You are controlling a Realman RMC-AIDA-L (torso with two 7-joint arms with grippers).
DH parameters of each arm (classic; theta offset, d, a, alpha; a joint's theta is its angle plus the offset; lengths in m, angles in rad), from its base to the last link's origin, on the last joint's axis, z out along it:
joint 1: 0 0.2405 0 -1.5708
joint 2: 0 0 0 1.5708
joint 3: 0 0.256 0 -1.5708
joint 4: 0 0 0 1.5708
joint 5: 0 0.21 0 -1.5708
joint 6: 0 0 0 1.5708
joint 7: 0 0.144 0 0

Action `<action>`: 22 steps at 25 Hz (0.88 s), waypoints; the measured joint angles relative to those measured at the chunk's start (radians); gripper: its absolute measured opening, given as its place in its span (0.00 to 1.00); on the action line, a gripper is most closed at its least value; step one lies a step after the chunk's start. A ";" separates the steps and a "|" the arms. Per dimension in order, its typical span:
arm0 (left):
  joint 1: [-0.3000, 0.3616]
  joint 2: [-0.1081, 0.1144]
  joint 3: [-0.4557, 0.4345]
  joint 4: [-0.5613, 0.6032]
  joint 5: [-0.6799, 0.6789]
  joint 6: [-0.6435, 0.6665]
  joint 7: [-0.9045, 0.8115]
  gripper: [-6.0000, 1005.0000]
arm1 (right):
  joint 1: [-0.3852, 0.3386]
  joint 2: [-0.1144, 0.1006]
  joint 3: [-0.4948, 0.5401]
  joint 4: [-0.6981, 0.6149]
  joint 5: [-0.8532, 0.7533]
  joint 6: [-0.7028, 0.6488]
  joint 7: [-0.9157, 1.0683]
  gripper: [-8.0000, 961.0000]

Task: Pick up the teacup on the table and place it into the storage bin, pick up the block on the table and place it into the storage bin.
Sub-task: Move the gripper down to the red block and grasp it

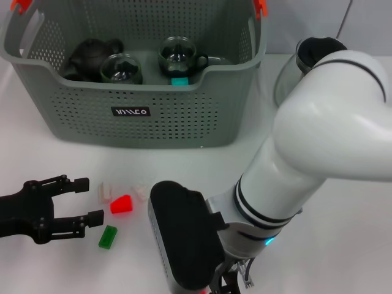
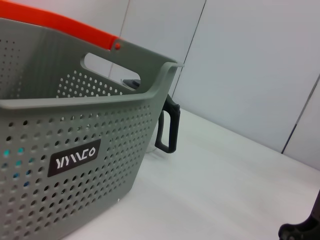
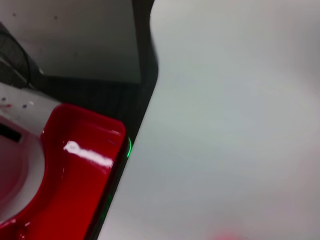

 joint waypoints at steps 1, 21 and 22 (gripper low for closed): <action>0.000 0.000 0.000 0.000 0.000 0.000 0.000 0.86 | 0.003 0.001 -0.009 0.004 0.000 0.007 0.000 0.63; -0.012 0.000 -0.002 0.000 0.000 -0.001 0.000 0.86 | 0.008 0.003 -0.031 0.034 0.030 0.053 -0.019 0.48; -0.012 0.000 -0.001 0.000 0.000 -0.001 0.000 0.86 | 0.008 0.003 -0.031 0.034 0.031 0.053 -0.020 0.48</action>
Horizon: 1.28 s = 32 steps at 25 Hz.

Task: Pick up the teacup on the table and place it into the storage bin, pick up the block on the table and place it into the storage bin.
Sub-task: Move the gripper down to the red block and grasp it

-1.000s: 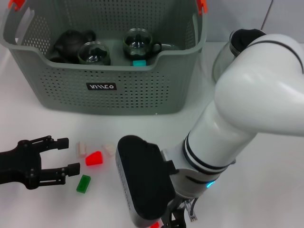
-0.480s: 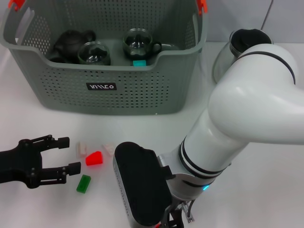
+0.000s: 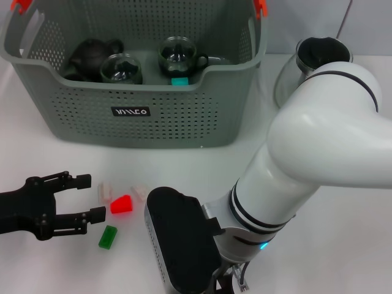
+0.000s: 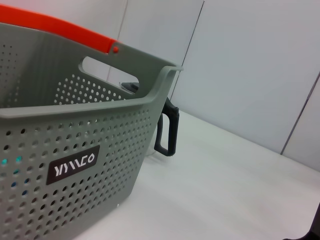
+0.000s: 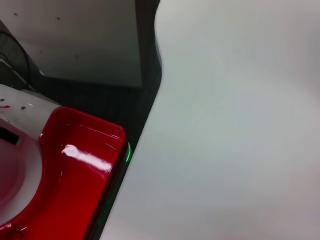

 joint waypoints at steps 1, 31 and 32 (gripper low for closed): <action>0.000 0.000 0.000 0.000 0.000 0.000 0.000 0.86 | 0.000 0.000 0.000 0.000 0.001 0.000 0.000 0.47; 0.000 -0.001 -0.001 0.002 0.000 -0.014 0.000 0.86 | 0.014 0.000 -0.003 0.031 0.020 0.007 -0.002 0.30; 0.000 -0.001 -0.001 0.002 0.000 -0.014 0.000 0.86 | 0.014 0.000 -0.003 0.031 0.020 0.007 -0.002 0.29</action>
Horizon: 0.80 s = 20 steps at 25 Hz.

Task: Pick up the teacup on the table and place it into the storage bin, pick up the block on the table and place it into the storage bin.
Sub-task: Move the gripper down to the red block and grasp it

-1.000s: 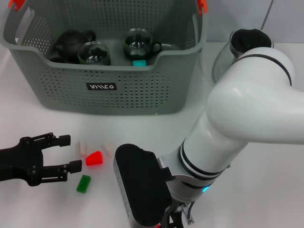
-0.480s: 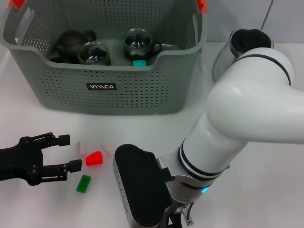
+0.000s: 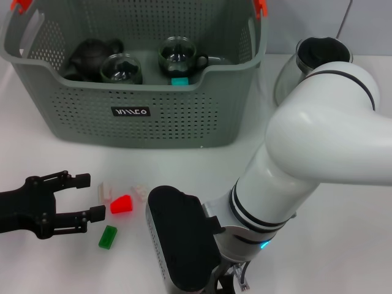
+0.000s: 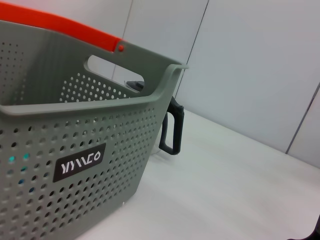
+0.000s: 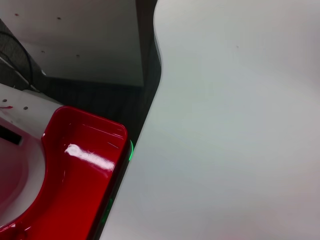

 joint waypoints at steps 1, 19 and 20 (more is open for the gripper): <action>0.000 0.000 0.000 0.000 0.000 0.000 0.000 0.86 | 0.000 0.000 0.000 0.001 0.000 0.000 0.000 0.28; 0.000 -0.001 0.000 0.000 0.000 0.000 0.000 0.86 | 0.000 0.000 -0.002 0.006 0.000 0.002 0.000 0.26; 0.000 -0.001 0.000 0.000 0.000 0.000 0.000 0.86 | 0.000 0.000 -0.002 0.006 0.000 0.002 0.000 0.26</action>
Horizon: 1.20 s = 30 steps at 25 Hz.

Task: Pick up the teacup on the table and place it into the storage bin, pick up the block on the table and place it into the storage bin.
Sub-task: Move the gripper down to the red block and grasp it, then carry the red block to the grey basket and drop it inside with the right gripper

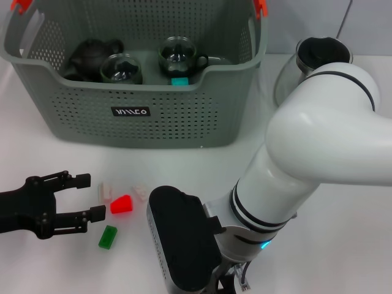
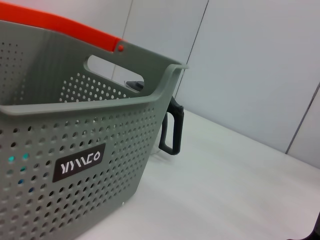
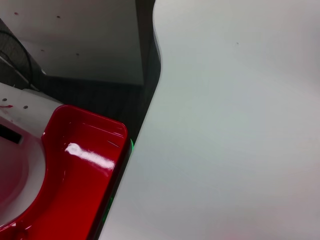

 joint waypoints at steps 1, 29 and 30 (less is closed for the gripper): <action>0.000 0.000 0.000 0.000 0.000 0.000 0.000 0.86 | 0.000 0.000 0.000 0.000 0.000 0.000 0.000 0.26; 0.006 0.003 0.000 0.000 0.000 0.005 0.000 0.86 | -0.016 -0.011 0.030 -0.050 0.002 -0.019 0.024 0.22; 0.007 0.004 0.000 0.000 0.000 0.006 0.000 0.86 | -0.020 -0.012 0.038 -0.059 0.001 -0.023 0.027 0.22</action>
